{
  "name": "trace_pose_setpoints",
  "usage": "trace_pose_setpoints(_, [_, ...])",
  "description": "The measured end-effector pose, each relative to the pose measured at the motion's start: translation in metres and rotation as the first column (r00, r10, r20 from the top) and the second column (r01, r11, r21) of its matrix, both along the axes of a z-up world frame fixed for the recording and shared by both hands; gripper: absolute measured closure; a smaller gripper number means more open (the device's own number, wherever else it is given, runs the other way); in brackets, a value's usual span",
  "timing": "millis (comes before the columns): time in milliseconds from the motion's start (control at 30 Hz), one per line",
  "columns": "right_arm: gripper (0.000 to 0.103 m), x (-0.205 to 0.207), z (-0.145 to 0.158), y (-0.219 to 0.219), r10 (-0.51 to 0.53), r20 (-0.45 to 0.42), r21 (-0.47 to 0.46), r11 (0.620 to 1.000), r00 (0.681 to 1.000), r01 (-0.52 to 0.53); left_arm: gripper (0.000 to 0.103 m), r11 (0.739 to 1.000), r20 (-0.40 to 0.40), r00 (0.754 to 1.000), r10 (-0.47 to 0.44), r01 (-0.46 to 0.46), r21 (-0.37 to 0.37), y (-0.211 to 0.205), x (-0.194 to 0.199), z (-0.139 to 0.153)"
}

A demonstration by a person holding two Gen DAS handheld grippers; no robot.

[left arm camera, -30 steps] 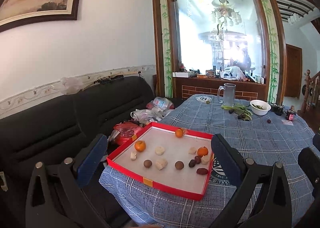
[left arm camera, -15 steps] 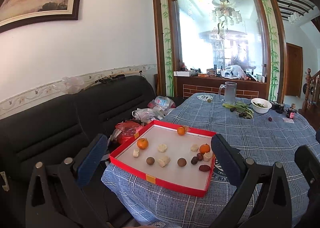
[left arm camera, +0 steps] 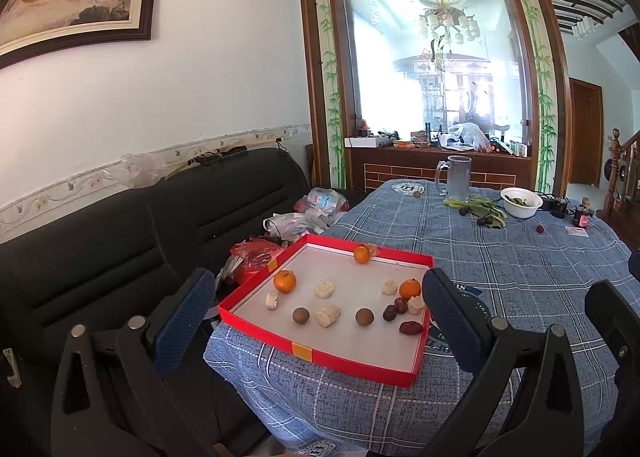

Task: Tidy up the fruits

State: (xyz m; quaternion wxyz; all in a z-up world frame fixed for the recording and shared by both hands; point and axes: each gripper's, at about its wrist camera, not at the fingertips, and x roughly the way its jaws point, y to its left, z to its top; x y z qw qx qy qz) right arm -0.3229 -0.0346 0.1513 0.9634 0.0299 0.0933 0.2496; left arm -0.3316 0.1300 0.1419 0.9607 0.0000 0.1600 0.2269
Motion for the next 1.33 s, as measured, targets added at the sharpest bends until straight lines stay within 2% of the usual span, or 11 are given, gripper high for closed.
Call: trace_pose_setpoints(1333, [0.000, 0.002, -0.014, 0.018, 0.023, -0.045, -0.031, 0.999, 0.999, -0.025, 0.000, 1.000, 0.022, 1.000, -0.017, 0.018, -0.006, 0.000, -0.008, 0.000])
